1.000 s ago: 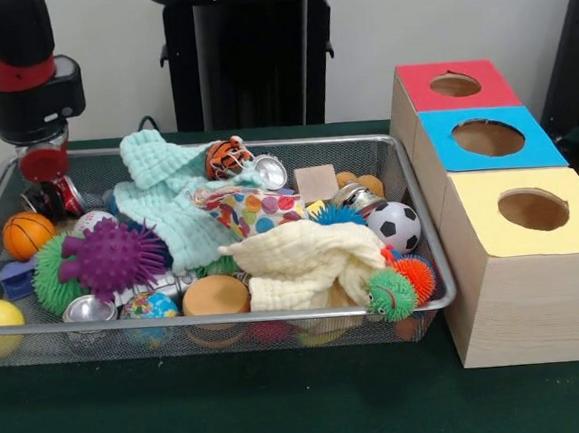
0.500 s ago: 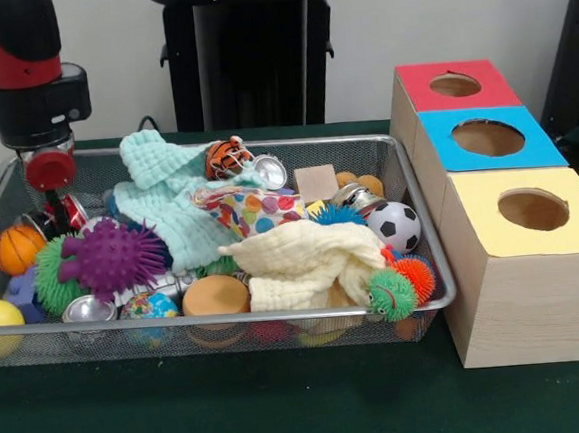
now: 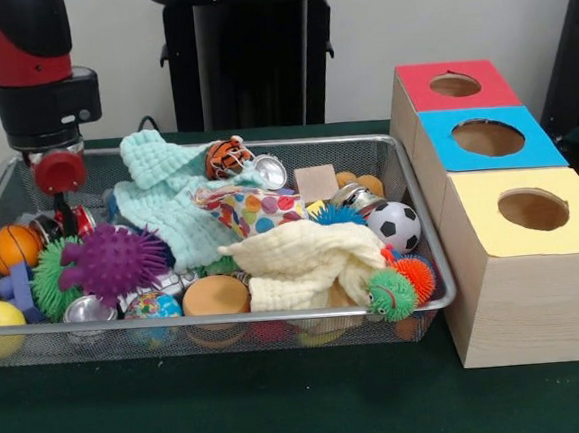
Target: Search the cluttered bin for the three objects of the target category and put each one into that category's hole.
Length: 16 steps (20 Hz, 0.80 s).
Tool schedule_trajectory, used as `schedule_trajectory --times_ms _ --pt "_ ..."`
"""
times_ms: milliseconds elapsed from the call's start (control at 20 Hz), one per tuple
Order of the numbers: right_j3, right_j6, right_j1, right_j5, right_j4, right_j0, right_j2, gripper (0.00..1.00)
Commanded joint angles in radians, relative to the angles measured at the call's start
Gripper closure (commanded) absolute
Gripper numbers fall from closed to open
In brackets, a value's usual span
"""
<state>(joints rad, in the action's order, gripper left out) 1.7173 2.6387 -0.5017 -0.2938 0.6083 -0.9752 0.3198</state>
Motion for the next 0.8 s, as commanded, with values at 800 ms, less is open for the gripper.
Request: schedule_trajectory --times_ms 800 --pt "0.010 -0.034 -0.149 -0.121 -0.159 0.061 0.055 0.00"
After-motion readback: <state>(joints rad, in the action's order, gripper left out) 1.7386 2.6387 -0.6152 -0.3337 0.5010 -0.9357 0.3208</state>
